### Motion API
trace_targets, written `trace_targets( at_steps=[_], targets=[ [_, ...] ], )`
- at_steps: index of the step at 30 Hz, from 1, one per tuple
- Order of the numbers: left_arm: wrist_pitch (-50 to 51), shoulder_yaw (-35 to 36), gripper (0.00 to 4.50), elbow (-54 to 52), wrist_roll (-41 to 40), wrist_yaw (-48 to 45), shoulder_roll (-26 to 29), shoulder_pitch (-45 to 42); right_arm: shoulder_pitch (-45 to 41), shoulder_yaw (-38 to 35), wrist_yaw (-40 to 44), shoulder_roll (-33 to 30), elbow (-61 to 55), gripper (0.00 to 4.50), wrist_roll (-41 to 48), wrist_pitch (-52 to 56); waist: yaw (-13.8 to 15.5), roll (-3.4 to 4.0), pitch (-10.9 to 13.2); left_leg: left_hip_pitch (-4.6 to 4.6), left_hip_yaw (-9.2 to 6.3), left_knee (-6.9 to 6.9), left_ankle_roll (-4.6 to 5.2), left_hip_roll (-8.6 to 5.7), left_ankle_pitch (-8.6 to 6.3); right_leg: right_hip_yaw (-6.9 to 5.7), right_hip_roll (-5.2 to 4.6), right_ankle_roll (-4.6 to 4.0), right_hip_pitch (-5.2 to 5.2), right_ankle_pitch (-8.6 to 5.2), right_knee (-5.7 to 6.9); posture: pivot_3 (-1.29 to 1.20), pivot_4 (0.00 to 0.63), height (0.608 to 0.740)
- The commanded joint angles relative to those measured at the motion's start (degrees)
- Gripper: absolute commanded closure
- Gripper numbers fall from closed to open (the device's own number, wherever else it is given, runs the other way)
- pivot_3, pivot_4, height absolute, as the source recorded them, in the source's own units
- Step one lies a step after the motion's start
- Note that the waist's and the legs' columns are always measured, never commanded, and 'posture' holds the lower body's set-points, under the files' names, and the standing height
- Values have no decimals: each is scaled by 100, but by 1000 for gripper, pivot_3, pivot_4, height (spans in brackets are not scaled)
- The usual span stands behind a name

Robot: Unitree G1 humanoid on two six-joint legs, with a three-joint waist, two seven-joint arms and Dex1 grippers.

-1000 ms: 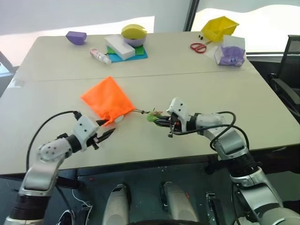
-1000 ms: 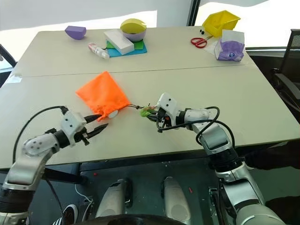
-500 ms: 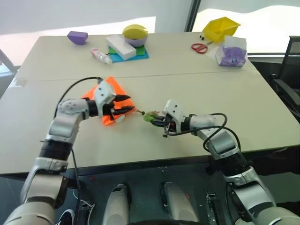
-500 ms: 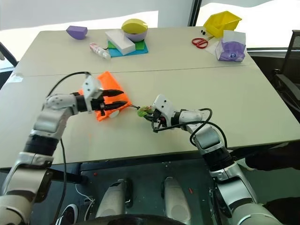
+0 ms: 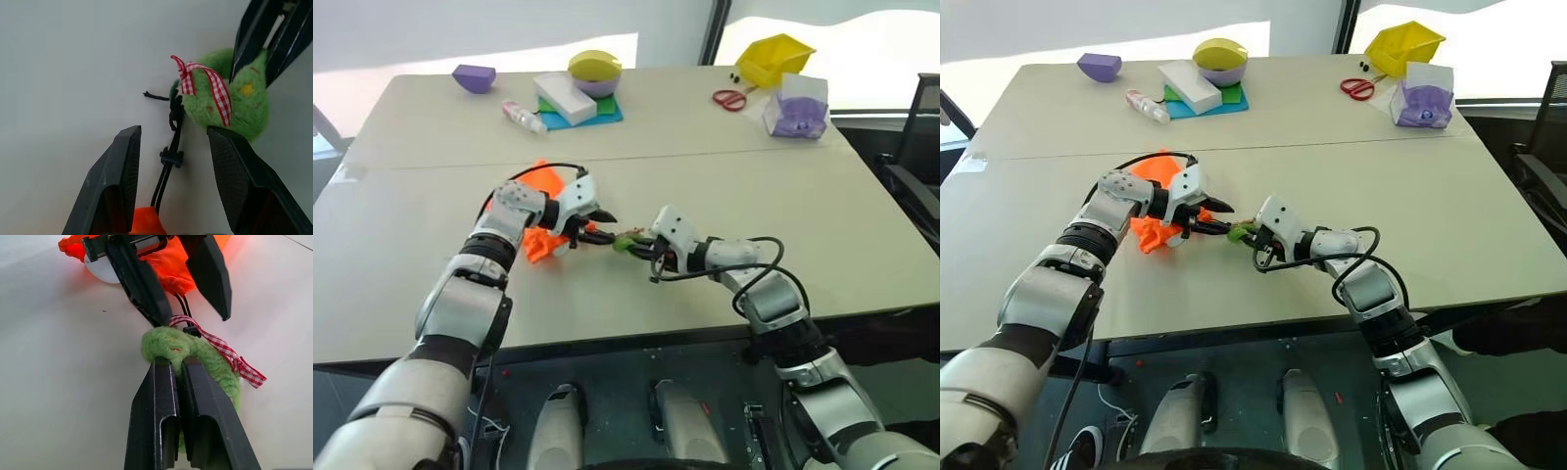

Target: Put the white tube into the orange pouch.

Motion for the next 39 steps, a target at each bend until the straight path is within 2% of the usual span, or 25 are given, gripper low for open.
trace_targets(
  at_steps=[1,6,17,20,22,30,33,39],
  targets=[
    [-374,-36,2219,142,256,-59,0,-234,-62,-92,-57,34,-138,4500,-8,-108,4,0,0,0,0,3,0,0,0,0,0,0,1,0,0,0,150,740],
    [-764,-80,2219,308,601,186,-26,-198,-54,-91,-108,51,-153,4500,-20,-104,8,0,0,-2,0,16,0,0,0,0,-2,0,2,0,8,0,150,740],
    [-597,1,2219,523,854,555,-227,-249,-18,-75,-137,53,-247,4500,-21,-58,31,0,0,-1,-2,65,-1,0,-1,0,-3,-1,4,-1,54,0,150,740],
    [-633,-44,3074,535,978,669,-211,-246,-19,-75,-147,45,-262,4500,-18,-52,21,0,0,2,-3,73,-1,0,-1,0,-4,-3,6,0,60,0,150,740],
    [-652,-69,4013,535,1052,750,-227,-243,-26,-80,-152,37,-298,4500,-14,-33,15,0,0,2,-4,75,-1,0,-1,0,-4,-3,7,1,63,0,150,740],
    [-721,-68,4013,535,1192,736,-242,-285,-121,-91,-165,19,-230,4500,-34,-67,15,0,0,2,-4,75,-1,0,-1,0,-4,-3,7,0,63,0,150,740],
    [-729,-33,4446,531,1185,712,-222,-290,-149,-112,-159,5,-199,4500,-29,-83,14,0,0,3,-4,75,-1,0,-1,0,-4,-3,7,0,64,0,150,740],
    [-733,0,4447,498,1171,563,-104,-291,-260,-281,-190,-99,-40,4500,-33,-157,3,0,0,3,-4,74,-1,0,-1,0,-4,-3,6,0,63,0,150,740]
  ],
)
